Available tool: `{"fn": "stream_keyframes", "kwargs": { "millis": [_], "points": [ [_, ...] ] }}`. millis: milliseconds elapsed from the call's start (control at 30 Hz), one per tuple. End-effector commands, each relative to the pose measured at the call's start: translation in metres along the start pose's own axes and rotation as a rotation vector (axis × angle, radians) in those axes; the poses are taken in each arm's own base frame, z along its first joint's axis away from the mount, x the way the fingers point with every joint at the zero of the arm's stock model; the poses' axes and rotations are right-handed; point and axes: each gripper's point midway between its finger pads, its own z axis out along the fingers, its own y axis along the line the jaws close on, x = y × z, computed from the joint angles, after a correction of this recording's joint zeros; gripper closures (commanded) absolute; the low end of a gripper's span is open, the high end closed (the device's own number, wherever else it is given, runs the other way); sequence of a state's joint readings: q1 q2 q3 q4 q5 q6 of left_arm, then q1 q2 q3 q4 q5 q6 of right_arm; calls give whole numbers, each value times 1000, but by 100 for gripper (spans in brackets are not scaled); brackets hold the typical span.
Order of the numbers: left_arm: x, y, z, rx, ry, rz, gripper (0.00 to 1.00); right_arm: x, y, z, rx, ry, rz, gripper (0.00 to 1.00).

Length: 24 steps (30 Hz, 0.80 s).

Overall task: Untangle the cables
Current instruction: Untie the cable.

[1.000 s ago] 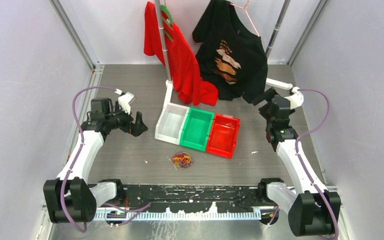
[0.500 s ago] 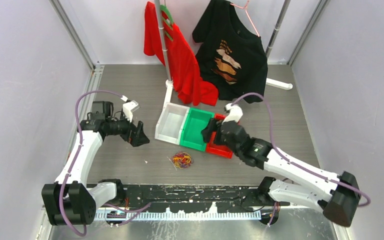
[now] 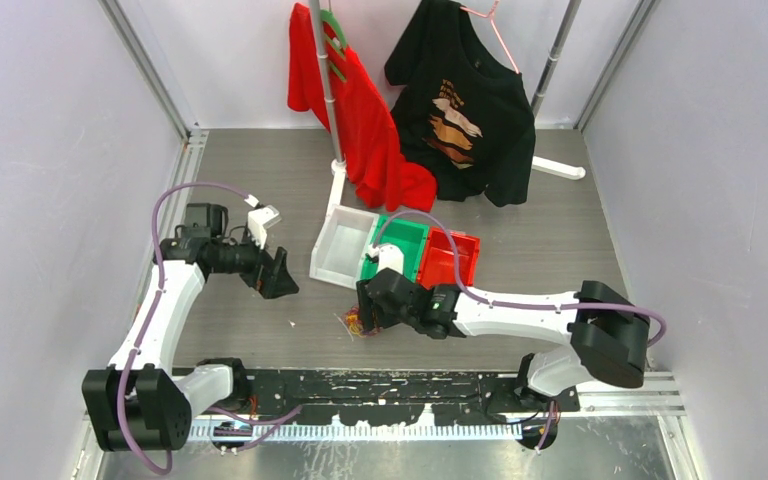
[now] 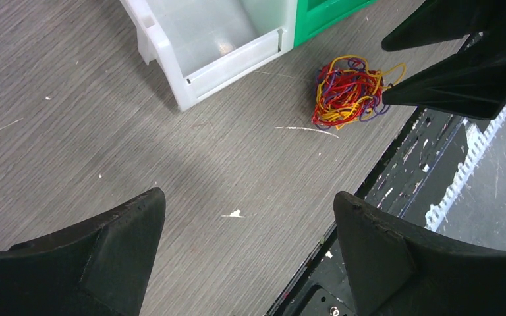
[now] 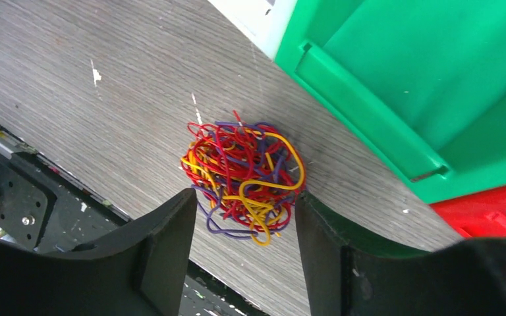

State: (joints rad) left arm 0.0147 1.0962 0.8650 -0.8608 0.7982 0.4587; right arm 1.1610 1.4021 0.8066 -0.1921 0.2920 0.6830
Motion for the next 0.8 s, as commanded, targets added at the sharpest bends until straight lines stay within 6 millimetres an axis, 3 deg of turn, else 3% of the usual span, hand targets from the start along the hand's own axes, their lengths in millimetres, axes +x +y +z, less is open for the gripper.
{"fn": "stream_keyframes", "kwargs": {
  "millis": [0,200,433,767],
  "points": [
    [-11,-10,-10,13,-31,75,2,-21,35,0,-118,-36,20,40],
    [-7,5,-6,-52,-27,106,2,-14,35,11,-116,-26,20,51],
    [-13,6,-4,-47,-51,119,2,-7,42,18,-131,23,4,76],
    [-15,3,-3,-34,-50,120,3,-13,52,12,-167,30,7,88]
  ]
}}
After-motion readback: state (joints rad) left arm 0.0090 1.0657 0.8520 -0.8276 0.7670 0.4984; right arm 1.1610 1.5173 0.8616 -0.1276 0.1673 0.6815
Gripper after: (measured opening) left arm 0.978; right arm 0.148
